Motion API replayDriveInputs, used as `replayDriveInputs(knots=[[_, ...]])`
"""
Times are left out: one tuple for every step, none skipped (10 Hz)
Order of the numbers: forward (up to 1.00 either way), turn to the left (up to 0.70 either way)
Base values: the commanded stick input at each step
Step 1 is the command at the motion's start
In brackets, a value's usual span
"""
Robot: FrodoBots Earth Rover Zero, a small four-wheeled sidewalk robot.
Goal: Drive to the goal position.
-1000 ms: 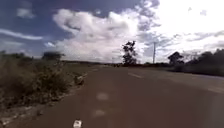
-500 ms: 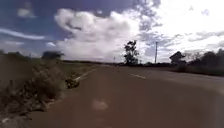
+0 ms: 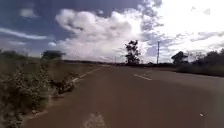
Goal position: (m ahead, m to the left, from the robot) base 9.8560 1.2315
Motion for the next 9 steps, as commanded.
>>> replayDriveInputs(knots=[[1.00,0.00],[1.00,0.00],[1.00,0.00],[1.00,0.00],[1.00,0.00],[1.00,0.00],[1.00,0.00],[1.00,0.00],[1.00,0.00]])
